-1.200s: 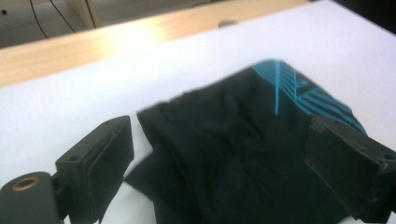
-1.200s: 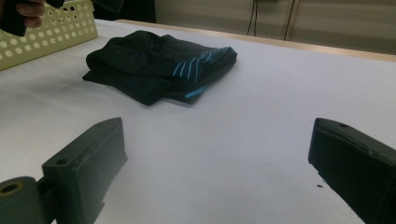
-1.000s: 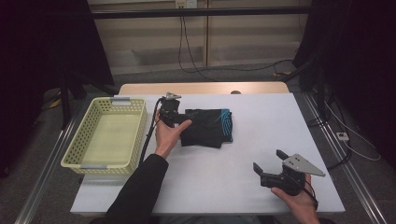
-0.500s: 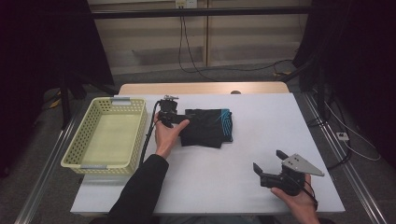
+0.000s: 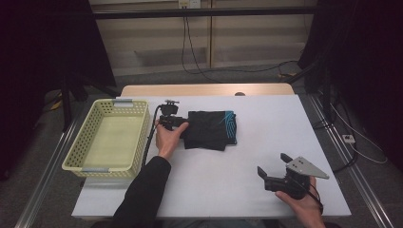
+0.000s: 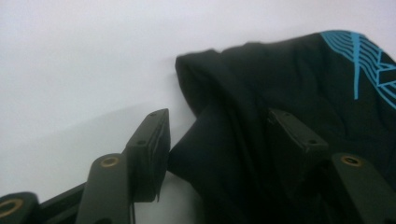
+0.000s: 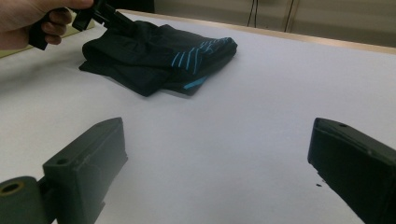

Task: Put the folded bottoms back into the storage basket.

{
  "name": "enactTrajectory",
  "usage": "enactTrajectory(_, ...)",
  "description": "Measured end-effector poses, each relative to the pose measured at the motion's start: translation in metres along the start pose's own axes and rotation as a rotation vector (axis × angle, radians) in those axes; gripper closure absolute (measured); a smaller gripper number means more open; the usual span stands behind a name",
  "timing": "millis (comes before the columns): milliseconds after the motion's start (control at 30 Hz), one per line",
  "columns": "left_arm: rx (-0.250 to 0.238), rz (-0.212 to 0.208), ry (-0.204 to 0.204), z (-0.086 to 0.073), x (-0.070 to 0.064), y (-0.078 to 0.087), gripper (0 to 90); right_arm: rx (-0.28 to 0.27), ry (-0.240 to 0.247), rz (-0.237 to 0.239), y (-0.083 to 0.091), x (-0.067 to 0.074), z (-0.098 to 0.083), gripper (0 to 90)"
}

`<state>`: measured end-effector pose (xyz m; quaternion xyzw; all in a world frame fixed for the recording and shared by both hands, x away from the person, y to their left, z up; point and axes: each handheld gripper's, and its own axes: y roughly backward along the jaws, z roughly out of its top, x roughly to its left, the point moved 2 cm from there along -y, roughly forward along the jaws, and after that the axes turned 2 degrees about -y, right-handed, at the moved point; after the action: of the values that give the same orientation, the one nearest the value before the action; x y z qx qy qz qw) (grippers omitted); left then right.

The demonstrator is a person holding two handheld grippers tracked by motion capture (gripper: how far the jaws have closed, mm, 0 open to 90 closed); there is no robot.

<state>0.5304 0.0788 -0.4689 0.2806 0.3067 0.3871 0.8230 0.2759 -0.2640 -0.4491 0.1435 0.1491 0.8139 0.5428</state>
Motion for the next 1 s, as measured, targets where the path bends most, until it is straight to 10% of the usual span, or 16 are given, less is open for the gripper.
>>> enactTrajectory(567, 0.029, -0.068, 0.090, -0.006, -0.002, -0.006, 50.9, 0.015, 0.002, 0.009, -0.001, 0.001, -0.001, 4.1)
enactTrajectory(1000, 0.056, -0.083, 0.064, -0.007, -0.019, -0.012, 67.0, 0.017, -0.002, 0.015, -0.003, 0.000, 0.000, 4.1)
